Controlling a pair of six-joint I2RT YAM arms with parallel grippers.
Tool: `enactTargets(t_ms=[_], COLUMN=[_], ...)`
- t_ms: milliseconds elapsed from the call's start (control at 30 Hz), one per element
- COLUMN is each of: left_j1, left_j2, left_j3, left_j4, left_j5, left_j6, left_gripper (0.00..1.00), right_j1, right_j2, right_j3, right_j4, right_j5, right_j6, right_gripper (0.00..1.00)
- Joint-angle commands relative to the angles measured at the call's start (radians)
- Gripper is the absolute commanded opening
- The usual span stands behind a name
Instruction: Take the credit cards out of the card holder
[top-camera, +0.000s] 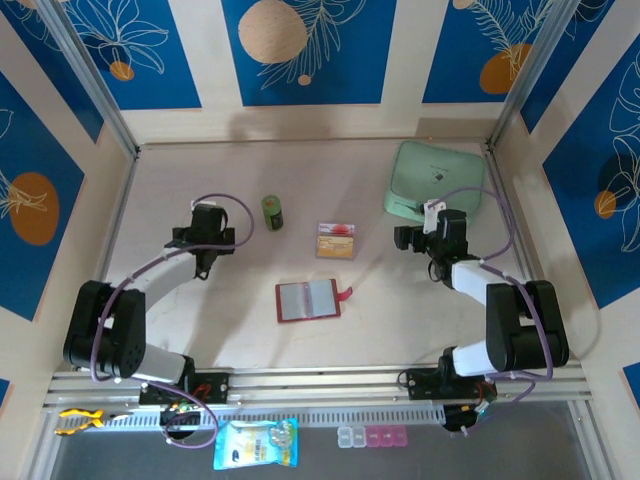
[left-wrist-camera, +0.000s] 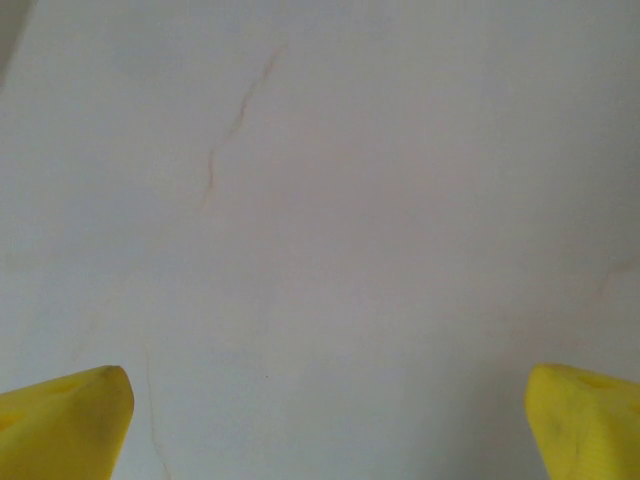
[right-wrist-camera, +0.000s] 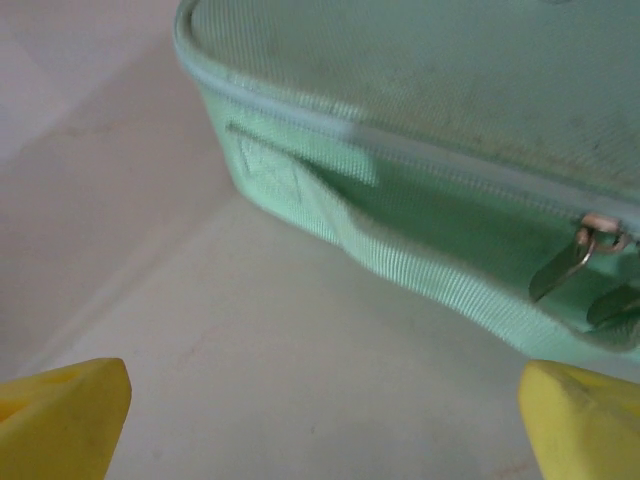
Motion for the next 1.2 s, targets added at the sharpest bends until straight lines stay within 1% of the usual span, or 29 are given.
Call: enactTargets(t_ms=[0,67,133,167,200,267,367,467,567,633,833,900,967,1167], left_j1=[0.034,0.062,0.092,0.104,0.114,0.127,0.144,0.156,0.159,0.159,0.161,0.159,0.159,0.157], left_j2=[-0.037,-0.051,-0.036,-0.038,-0.04,-0.03,0.017,0.061,0.11,0.141,0.141,0.143,0.145,0.142], left_j3=[-0.138,-0.238,-0.302,-0.306,-0.31,-0.324,-0.336,-0.337,-0.339,-0.353,-0.34,-0.338,-0.338,-0.343], left_j4=[0.364,0.553,0.689,0.693,0.697,0.755,0.836,0.879,0.922,0.983,0.952,0.95,0.952,0.961], left_j5=[0.017,0.062,0.082,0.091,0.125,0.188,0.233,0.269,0.295,0.324,0.38,0.38,0.355,0.352], left_j6=[0.137,0.16,0.158,0.155,0.159,0.153,0.147,0.148,0.149,0.165,0.186,0.186,0.182,0.182], left_gripper=[0.99,0.99,0.99,0.99,0.99,0.99,0.99,0.99,0.99,0.99,0.99,1.0,1.0,1.0], right_j1=[-0.013,-0.017,-0.029,-0.031,-0.032,-0.035,-0.037,-0.038,-0.037,-0.036,-0.037,-0.036,-0.035,-0.036], right_j2=[0.049,0.084,0.076,0.082,0.088,0.115,0.111,0.109,0.109,0.11,0.11,0.11,0.11,0.116], right_j3=[-0.032,-0.051,-0.061,-0.073,-0.085,-0.115,-0.113,-0.11,-0.11,-0.109,-0.11,-0.109,-0.109,-0.101], right_j4=[0.229,0.3,0.307,0.33,0.354,0.437,0.429,0.419,0.421,0.419,0.42,0.419,0.42,0.411], right_j5=[-0.003,0.013,-0.007,-0.016,-0.028,-0.041,-0.043,-0.043,-0.042,-0.043,-0.042,-0.042,-0.042,-0.052], right_j6=[0.056,0.067,0.074,0.073,0.07,0.068,0.068,0.068,0.069,0.068,0.067,0.067,0.067,0.064], right_gripper=[0.99,0.99,0.99,0.99,0.99,0.99,0.99,0.99,0.99,0.99,0.99,0.99,0.99,0.99])
